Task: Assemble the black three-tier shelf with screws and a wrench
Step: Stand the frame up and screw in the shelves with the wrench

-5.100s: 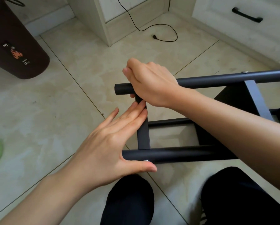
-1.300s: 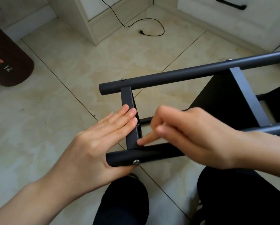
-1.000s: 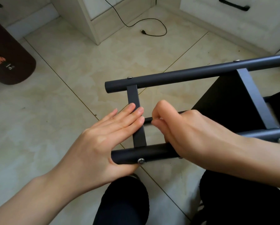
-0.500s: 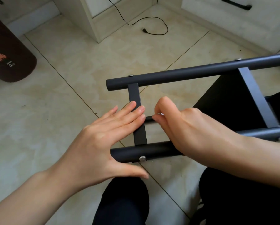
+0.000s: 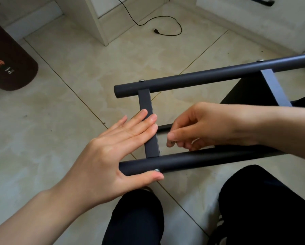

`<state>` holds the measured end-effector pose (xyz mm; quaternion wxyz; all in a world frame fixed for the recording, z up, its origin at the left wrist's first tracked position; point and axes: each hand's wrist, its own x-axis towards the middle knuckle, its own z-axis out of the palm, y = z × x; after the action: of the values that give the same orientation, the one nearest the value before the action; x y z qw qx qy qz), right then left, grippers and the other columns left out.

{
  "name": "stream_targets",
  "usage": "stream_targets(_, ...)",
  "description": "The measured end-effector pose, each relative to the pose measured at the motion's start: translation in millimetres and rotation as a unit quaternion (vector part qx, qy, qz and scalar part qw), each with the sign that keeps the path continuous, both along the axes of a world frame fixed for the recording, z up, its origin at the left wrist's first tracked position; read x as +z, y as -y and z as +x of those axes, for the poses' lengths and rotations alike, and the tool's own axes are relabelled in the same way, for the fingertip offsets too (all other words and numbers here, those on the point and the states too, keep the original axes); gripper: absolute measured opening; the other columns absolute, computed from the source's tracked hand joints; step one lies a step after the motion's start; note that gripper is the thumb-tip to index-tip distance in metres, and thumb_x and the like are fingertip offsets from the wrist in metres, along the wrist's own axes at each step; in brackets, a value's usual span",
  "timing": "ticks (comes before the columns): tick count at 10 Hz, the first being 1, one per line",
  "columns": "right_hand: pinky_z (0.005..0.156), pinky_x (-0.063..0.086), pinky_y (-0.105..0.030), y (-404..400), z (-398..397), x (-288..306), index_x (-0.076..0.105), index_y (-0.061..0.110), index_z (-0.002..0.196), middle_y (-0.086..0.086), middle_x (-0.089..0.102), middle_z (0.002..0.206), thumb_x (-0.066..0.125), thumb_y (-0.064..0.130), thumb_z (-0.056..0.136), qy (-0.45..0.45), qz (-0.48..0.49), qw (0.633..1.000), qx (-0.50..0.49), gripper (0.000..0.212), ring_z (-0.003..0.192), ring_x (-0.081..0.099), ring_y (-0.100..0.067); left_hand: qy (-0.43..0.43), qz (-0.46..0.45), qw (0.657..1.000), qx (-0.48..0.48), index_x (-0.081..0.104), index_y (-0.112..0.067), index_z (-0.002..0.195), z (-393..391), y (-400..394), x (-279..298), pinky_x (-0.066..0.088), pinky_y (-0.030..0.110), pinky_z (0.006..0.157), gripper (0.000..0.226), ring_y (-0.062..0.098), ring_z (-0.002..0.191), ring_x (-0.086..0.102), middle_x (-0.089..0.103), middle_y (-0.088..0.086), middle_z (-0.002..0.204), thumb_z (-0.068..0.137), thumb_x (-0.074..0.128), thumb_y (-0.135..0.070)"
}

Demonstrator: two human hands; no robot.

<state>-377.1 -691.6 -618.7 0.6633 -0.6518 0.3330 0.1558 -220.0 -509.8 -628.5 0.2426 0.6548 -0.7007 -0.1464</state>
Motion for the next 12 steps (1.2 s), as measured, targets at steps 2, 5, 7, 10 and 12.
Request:
stream_targets(2,0.064,0.056,-0.017,7,9,-6,0.075,0.001,0.091,-0.01,0.075,0.084,0.07,0.005,0.081,-0.019,0.172,0.985,0.012,0.011,0.069,0.071,-0.01,0.006,-0.012,1.0,-0.002,0.055,-0.005,0.137,0,0,-1,0.036,0.048,0.117,0.076,0.017,0.144,0.042,0.05,0.003,0.149,0.081,0.071,-0.054)
stream_targets(5,0.068,0.058,-0.021,1,25,-15,0.069,0.002,0.1,-0.007,0.075,0.086,0.061,0.008,0.094,0.0,0.125,0.991,0.042,0.011,0.07,0.07,-0.01,0.009,-0.018,1.0,-0.002,0.054,-0.005,0.138,-1,1,-2,0.037,0.049,0.117,0.076,0.018,0.144,0.042,0.05,0.004,0.149,0.081,0.071,-0.054)
stream_targets(7,0.068,0.056,-0.018,-2,24,-15,0.071,-0.005,0.1,-0.005,0.072,0.078,0.062,0.003,0.092,0.015,0.126,0.99,0.054,0.015,0.067,0.067,-0.007,0.003,-0.007,1.0,0.003,0.056,-0.004,0.137,0,0,-1,0.037,0.051,0.117,0.077,0.019,0.144,0.042,0.05,0.005,0.149,0.08,0.072,-0.054)
stream_targets(10,0.063,0.054,-0.017,-4,24,-19,0.071,0.0,0.095,-0.002,0.068,0.07,0.06,0.005,0.095,0.019,0.132,0.988,0.079,0.012,0.062,0.063,-0.006,0.01,-0.013,1.0,0.004,0.056,-0.005,0.137,-1,0,-2,0.036,0.048,0.117,0.076,0.017,0.144,0.042,0.05,0.005,0.149,0.081,0.071,-0.055)
stream_targets(12,0.068,0.054,-0.024,-3,28,-24,0.069,0.006,0.092,-0.002,0.069,0.079,0.057,0.009,0.097,-0.01,0.167,0.981,0.097,0.012,0.069,0.063,-0.009,0.01,-0.011,1.0,0.006,0.057,-0.006,0.136,-1,0,-1,0.037,0.048,0.117,0.076,0.017,0.143,0.043,0.05,0.004,0.149,0.08,0.071,-0.055)
